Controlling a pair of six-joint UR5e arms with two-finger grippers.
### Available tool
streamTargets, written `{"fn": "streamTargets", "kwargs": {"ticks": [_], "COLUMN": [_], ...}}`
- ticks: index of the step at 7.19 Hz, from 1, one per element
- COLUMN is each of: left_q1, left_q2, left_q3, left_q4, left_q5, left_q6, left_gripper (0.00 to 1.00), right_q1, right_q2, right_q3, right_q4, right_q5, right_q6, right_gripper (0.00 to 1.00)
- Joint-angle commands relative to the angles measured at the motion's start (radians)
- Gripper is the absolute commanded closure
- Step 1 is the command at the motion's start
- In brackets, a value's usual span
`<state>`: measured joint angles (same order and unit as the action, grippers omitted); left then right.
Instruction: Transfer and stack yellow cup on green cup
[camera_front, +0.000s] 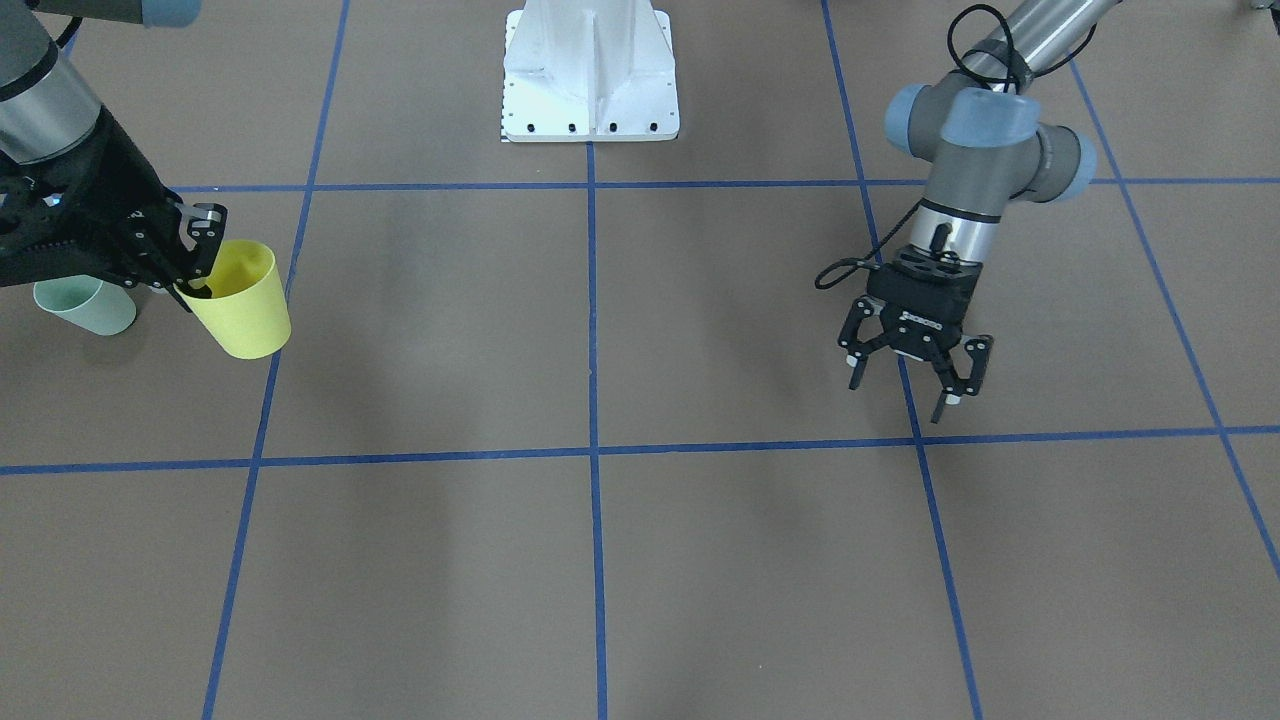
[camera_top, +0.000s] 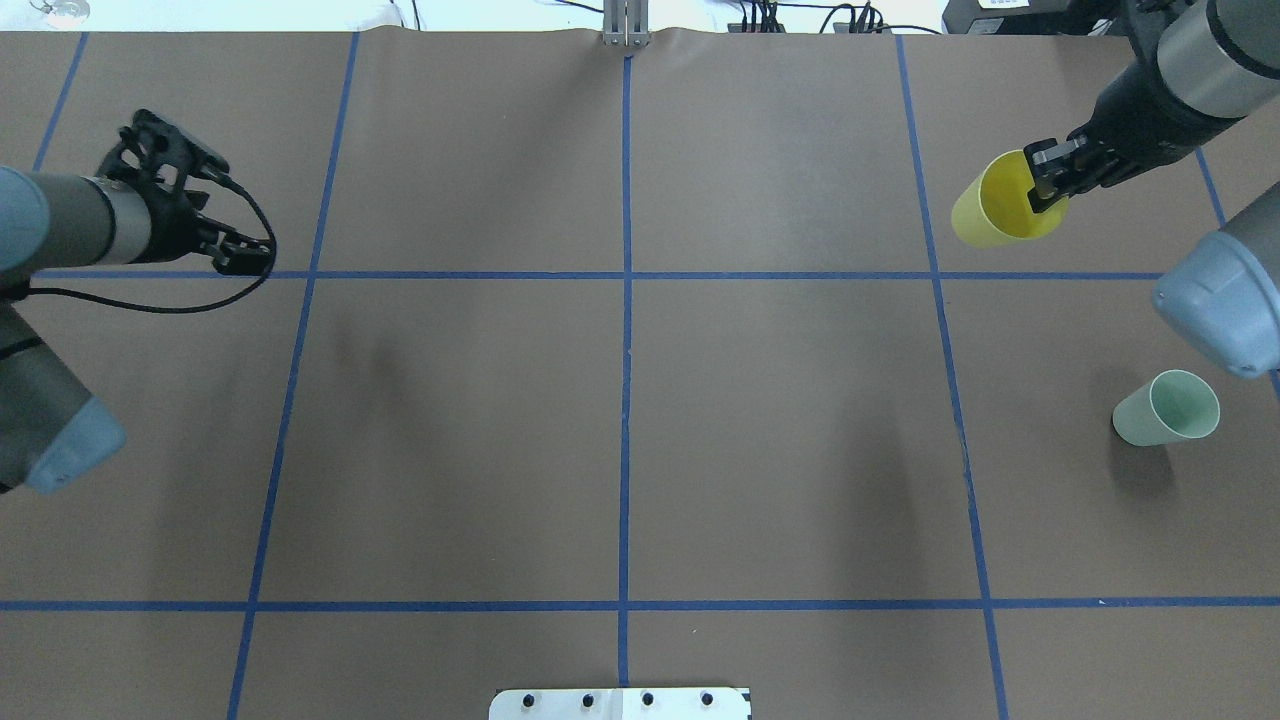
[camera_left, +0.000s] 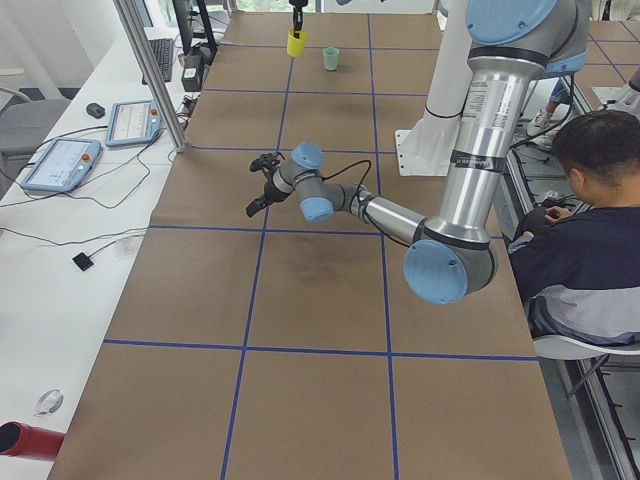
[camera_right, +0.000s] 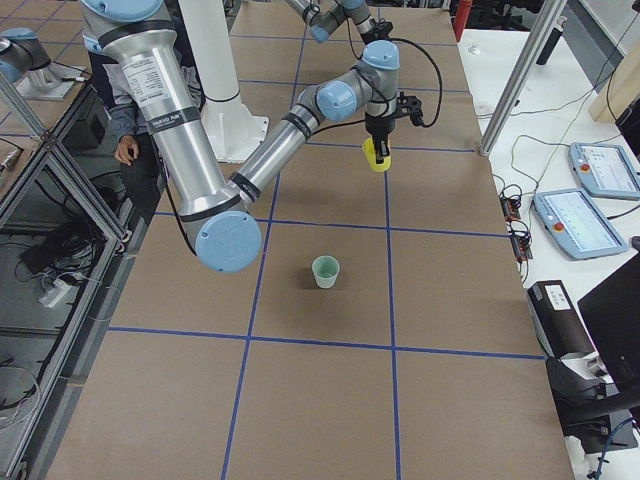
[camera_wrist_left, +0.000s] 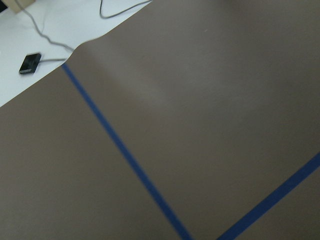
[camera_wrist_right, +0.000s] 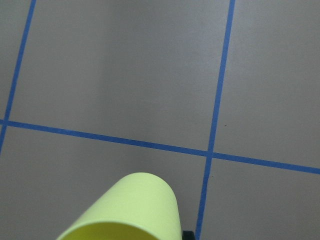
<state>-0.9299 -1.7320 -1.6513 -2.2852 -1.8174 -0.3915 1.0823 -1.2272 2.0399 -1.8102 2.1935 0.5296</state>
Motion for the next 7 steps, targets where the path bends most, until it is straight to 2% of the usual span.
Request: {"fn": "streamTargets", "kwargs": {"ticks": [1,2,3,5,6,7], "left_q1": [-0.255,-0.338,-0.409,-0.467,-0.484,-0.504], "left_q2": [0.081,0.122,0.120,0.153,0.164,0.149], "left_q3": [-0.018,-0.018,-0.019,-0.007,0.005,-0.011], "left_q4": [0.067,0.178,0.351,0.406,0.509,0.682], "left_q5": [-0.283,-0.375,-0.428,-0.404,-0.407,-0.410], "left_q6": [0.008,0.008,0.010,0.261,0.352,0.402], "left_gripper": [0.00,0.00,0.00,0.00,0.00,0.00], "right_q1": [0.042,0.059,0.076,0.128,0.142,0.142], "right_q2": [-0.063,-0.086,-0.116,-0.188,-0.219,-0.256], "right_q3": [0.017,0.023,0.023,0.020,0.020,0.020], "right_q4": [0.003,0.003,0.003,0.003,0.003,0.017], "right_q5": [0.055,0.061,0.080,0.129,0.133,0.133], "right_q6": [-0.106,-0.150,-0.198,-0.349,-0.388,-0.429], "right_gripper": [1.00,1.00,1.00,1.00,1.00,1.00]}}
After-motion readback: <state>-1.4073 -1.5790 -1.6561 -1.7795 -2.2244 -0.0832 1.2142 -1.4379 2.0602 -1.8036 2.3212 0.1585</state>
